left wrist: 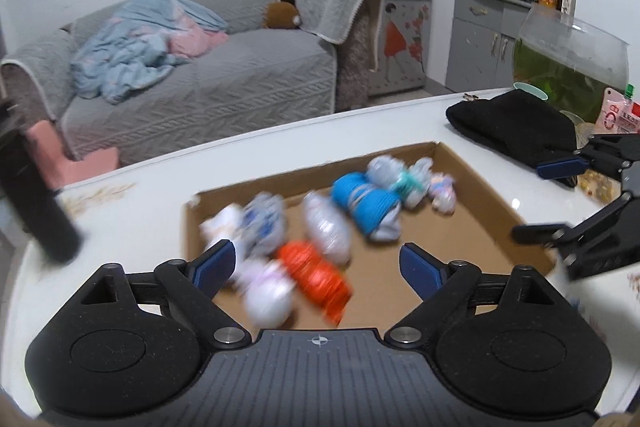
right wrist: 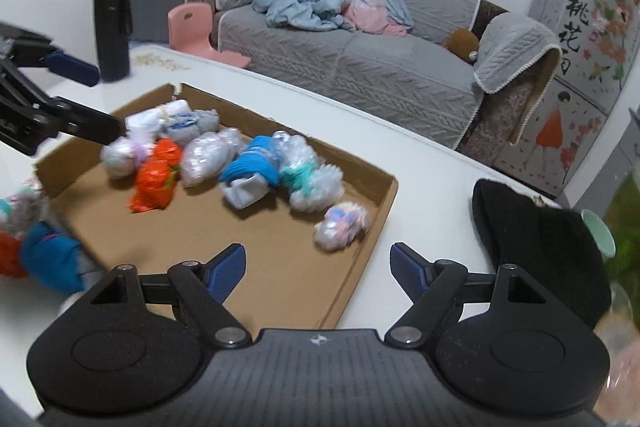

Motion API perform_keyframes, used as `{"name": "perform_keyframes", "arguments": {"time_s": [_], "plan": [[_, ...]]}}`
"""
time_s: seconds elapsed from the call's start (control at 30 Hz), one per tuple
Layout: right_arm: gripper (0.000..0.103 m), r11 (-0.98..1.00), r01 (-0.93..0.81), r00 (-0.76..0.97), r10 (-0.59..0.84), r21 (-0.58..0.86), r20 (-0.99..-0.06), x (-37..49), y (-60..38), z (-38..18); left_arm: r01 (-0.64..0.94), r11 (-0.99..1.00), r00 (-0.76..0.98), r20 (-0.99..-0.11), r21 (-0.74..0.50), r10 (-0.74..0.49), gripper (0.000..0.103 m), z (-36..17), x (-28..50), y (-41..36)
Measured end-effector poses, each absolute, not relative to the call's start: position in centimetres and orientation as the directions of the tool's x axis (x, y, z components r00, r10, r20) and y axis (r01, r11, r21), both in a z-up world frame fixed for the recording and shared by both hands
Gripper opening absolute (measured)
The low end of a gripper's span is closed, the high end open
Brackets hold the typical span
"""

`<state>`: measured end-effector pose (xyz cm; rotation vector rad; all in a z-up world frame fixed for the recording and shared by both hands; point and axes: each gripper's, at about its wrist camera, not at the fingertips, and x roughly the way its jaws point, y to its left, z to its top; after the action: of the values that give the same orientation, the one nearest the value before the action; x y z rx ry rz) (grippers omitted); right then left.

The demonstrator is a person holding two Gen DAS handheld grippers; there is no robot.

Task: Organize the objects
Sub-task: 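Withdraw both tools from the box toward the remaining socks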

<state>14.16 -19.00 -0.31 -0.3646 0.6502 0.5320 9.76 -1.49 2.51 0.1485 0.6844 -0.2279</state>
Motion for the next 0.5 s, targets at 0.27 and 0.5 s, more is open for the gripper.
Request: {"name": "perform_keyframes", "arguments": {"time_s": [0.27,0.5], "plan": [[0.080,0.775,-0.626,0.659,0.467,-0.086,-0.590,7.4,-18.2,-0.4,0.138,0.989,0.784,-0.617,0.061,-0.071,0.095,0.4,2.6,3.9],[0.081,0.622,-0.765,0.586,0.568,-0.165,-0.577,4.3,-12.9,-1.3,0.081,0.996,0.744,-0.667,0.026,-0.043,0.096,-2.9,0.5,6.2]]}}
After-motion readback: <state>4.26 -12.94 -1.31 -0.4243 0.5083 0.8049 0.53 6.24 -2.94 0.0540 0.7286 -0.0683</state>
